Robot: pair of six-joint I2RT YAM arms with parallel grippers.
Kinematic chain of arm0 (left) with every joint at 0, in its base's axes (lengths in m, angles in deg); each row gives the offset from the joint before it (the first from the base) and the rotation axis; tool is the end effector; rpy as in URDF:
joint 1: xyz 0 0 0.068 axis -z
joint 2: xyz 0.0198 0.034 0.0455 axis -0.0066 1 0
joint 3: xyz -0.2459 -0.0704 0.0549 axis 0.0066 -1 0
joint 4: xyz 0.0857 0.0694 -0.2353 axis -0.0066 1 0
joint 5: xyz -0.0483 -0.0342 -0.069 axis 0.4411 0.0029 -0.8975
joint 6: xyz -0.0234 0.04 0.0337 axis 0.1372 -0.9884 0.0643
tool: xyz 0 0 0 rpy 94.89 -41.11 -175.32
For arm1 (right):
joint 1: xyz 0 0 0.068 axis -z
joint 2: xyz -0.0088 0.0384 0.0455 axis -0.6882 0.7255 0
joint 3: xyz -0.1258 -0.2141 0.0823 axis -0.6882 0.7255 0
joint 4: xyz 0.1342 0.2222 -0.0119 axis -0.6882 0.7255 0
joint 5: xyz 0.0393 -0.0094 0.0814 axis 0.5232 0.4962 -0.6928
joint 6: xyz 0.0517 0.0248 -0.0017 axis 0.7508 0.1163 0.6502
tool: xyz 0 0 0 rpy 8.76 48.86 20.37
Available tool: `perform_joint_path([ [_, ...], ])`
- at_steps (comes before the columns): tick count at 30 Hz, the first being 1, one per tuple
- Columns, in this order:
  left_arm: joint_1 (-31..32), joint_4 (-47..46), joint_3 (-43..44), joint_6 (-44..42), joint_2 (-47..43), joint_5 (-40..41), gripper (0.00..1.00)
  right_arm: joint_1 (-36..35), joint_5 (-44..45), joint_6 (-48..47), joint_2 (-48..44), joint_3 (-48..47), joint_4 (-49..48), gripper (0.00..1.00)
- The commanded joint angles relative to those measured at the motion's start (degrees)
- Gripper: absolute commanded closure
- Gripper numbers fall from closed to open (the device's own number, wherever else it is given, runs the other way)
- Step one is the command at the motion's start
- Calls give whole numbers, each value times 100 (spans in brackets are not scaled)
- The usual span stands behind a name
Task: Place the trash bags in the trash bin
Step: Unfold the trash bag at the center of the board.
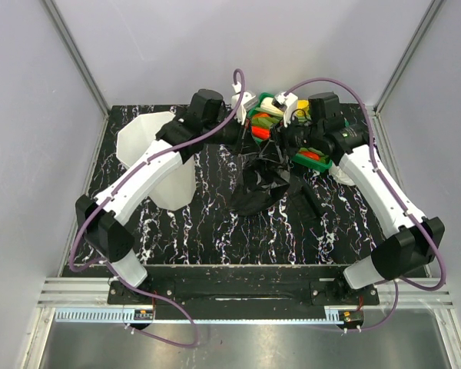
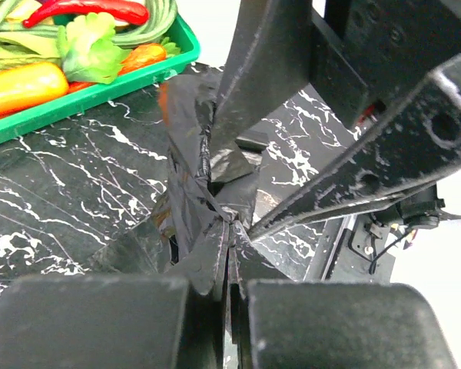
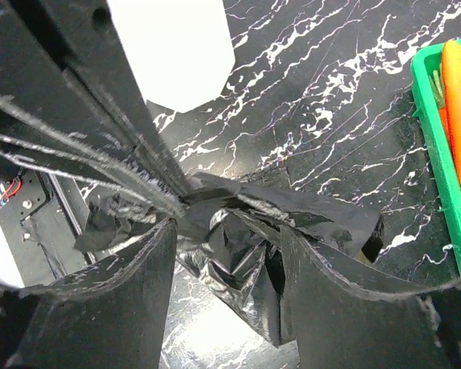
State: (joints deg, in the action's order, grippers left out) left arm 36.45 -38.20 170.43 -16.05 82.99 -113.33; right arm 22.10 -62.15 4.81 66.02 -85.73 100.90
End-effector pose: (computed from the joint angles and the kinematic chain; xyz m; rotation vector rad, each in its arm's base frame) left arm 0.2938 -0.2404 0.3891 0.8814 1.9540 -1.0209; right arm 0.2939 0.1412 0.3769 -0.9540 1.9257 0.7884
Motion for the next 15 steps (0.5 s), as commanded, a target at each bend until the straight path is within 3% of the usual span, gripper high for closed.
perform_joint_path([
  [1, 31, -534, -124, 84, -449, -450, 100, 73, 189, 278, 28, -217, -293, 37],
  [15, 66, -665, -291, -39, -502, -987, 100, 328, -275, 717, 90, -147, -363, 37],
])
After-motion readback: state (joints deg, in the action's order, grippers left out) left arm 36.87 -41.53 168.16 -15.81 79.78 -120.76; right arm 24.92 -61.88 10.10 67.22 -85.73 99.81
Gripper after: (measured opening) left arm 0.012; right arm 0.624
